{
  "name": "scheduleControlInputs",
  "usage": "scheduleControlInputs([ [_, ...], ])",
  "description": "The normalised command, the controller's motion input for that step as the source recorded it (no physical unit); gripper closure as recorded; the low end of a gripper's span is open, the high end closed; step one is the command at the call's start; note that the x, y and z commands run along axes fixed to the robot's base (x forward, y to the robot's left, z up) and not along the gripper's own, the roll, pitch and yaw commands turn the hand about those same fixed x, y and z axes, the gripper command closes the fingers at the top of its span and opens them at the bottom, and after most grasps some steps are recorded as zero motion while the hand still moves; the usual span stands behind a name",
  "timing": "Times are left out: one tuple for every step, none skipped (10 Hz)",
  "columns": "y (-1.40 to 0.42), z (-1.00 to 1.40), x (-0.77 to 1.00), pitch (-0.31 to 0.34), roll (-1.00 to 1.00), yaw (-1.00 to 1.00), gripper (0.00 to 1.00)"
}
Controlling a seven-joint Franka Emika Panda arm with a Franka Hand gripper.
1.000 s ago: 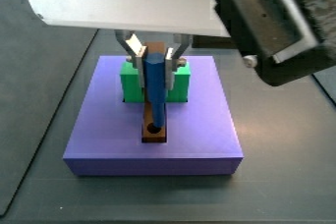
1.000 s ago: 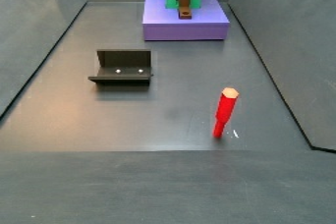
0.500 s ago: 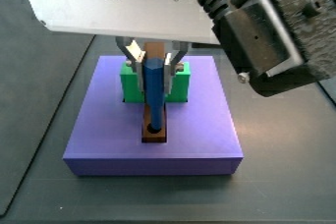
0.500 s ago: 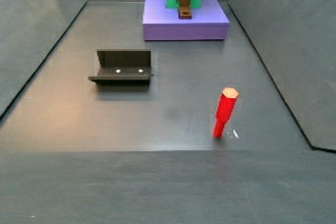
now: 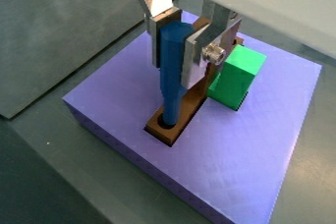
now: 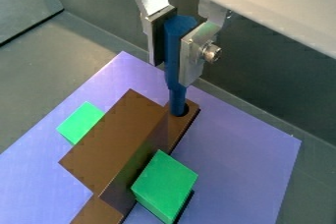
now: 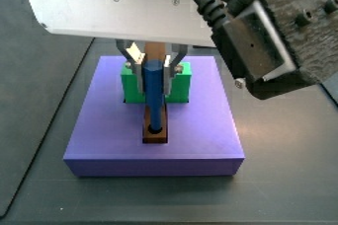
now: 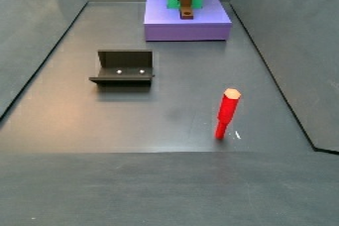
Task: Pick up the blue object. Move up. Move to above the board. Insert the blue object.
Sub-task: Insert the blue object.
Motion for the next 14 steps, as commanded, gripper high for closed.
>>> scheduleControlInputs([
  [-0.29, -0.26, 0.01, -0.03, 0.09, 0.09, 1.0],
  [-0.21, -0.16, 0.0, -0.02, 0.06, 0.05, 1.0],
  [-0.05, -0.1, 0.0, -0.016, 0.0, 0.03, 1.0],
  [0.12, -0.16, 0.15, 0.0, 0.0, 0.0, 1.0],
  [0.25, -0.09, 0.17, 0.0, 0.02, 0.0, 1.0],
  [0.22, -0.14, 0.07, 0.0, 0.07, 0.0, 1.0],
  [0.06, -0.2, 0.0, 0.0, 0.14, 0.04, 1.0],
  [0.0, -0.18, 0.0, 0.0, 0.16, 0.12, 1.0],
  [-0.08, -0.18, -0.04, 0.0, 0.17, 0.11, 1.0],
  [-0.08, -0.1, -0.02, 0.0, 0.12, 0.1, 1.0],
  [-0.09, -0.05, 0.0, 0.0, 0.12, 0.11, 1.0],
  [-0.05, -0.01, 0.04, 0.0, 0.13, 0.16, 1.0],
  [-0.07, 0.0, 0.19, 0.0, 0.17, 0.2, 1.0],
  [-0.13, 0.0, 0.25, 0.01, 0.2, 0.25, 1.0],
])
